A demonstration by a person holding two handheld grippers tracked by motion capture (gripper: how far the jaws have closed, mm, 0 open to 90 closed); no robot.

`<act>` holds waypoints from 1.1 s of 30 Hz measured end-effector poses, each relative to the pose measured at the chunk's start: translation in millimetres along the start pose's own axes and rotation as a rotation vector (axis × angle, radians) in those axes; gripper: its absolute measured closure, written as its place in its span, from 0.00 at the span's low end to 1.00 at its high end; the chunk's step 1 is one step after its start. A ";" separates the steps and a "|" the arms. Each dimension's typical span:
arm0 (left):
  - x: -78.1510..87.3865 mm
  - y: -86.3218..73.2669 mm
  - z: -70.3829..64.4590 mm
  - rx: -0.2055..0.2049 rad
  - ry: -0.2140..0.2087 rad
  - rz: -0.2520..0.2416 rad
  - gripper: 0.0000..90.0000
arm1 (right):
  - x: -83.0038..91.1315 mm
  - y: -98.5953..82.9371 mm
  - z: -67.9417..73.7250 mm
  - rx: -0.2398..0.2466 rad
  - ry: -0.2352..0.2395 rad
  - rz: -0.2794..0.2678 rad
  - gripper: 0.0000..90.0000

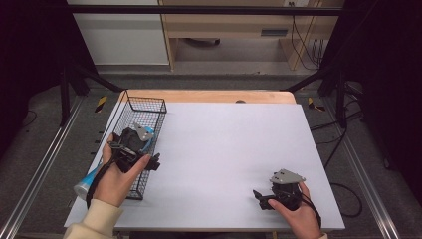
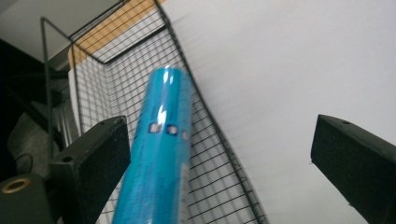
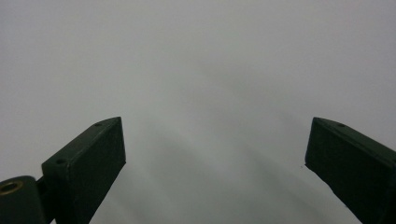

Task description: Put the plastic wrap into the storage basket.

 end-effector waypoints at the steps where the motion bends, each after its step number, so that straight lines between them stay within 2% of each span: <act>1: 1.7 1.3 -3.7 -0.005 -0.005 -0.007 0.05 | 0.1 -0.1 -0.2 0.003 -0.002 -0.002 0.06; 6: 6.7 6.8 -22.2 -0.033 -0.031 -0.042 0.05 | 0.5 0.0 0.4 -0.008 0.001 0.000 0.06; 8: 8.3 8.8 -28.7 -0.045 -0.040 -0.052 0.05 | 0.1 -0.2 -0.1 0.001 -0.001 -0.002 0.06; 10: 9.4 10.1 -32.9 -0.058 -0.042 -0.060 0.05 | 0.1 -0.1 -0.1 0.001 -0.002 -0.003 0.06; 11: 9.9 10.7 -35.1 -0.059 -0.046 -0.063 0.05 | 1.2 0.5 0.9 -0.019 0.010 0.003 0.06; 13: 11.0 11.6 -39.5 -0.067 -0.050 -0.071 0.05 | 0.7 -0.1 -0.1 -0.001 0.001 -0.003 0.06; 18: 13.1 14.0 -51.4 -0.088 -0.068 -0.086 0.05 | 0.7 -0.2 -0.3 -0.002 0.000 -0.003 0.06; 28: 11.3 16.9 -72.2 -0.131 -0.104 -0.087 0.05 | 1.2 -0.1 -0.1 -0.010 0.000 -0.005 0.06; 33: 8.6 18.0 -80.1 -0.138 -0.117 -0.088 0.05 | 1.5 -0.1 -0.2 -0.008 0.001 -0.008 0.06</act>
Point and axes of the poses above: each handheld gripper's, and its own axes: x roughly backward along the jaws, y roughly out of its top, z roughly to its left, the point moved 1 cm from there along -x, roughly forward along the jaws, and after that the axes turned 5 degrees about x, right-handed, at the moved point
